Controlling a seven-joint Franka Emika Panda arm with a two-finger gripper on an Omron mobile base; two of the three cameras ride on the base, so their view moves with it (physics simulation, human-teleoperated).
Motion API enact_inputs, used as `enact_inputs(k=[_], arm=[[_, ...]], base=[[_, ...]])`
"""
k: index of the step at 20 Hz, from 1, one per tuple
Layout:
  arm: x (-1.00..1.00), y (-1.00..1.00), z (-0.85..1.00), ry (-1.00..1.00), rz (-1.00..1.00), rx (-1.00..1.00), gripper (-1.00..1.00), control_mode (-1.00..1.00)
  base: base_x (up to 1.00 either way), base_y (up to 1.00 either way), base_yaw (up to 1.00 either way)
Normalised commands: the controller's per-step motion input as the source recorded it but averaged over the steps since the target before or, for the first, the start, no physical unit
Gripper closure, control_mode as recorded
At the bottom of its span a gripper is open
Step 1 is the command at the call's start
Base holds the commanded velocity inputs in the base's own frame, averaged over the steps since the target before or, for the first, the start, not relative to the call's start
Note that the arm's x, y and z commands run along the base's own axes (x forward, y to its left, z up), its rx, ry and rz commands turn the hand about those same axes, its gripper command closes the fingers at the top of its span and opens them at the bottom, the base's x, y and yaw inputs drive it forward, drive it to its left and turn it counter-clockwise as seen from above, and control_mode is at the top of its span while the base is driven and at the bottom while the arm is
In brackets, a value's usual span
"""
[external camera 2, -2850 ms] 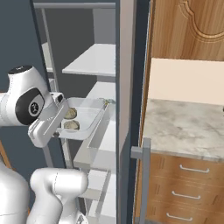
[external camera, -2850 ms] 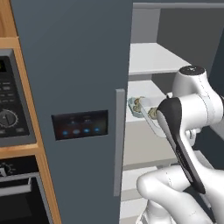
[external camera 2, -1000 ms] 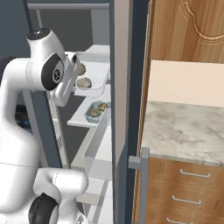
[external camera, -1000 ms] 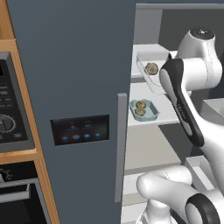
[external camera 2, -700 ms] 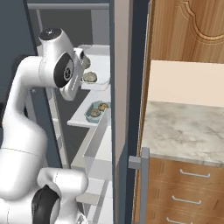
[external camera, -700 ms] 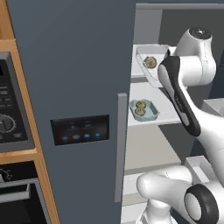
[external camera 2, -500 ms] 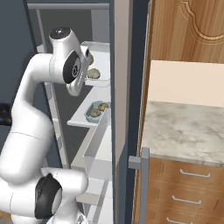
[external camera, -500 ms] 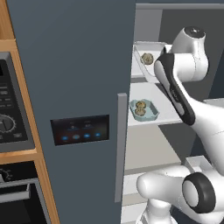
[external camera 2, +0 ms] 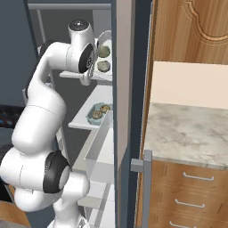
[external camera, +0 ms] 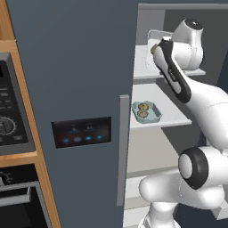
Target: Place two dumplings into each of the tupperware containers and then place the containers in the fridge.
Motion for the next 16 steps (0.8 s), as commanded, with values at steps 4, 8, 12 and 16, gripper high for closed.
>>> enact_inputs(k=[4,8,12,16], arm=[[0.37,-0.12,0.0,-0.07,0.09,0.01,1.0,-1.0],[0.41,0.0,0.0,0.0,0.05,0.0,1.0,-1.0],[0.42,0.0,0.0,0.01,0.04,0.0,1.0,-1.0],[0.41,0.0,0.0,0.1,0.07,0.0,1.0,-1.0]], base=[[0.0,0.0,0.0],[0.0,0.0,0.0],[0.0,0.0,0.0],[0.0,0.0,0.0]])
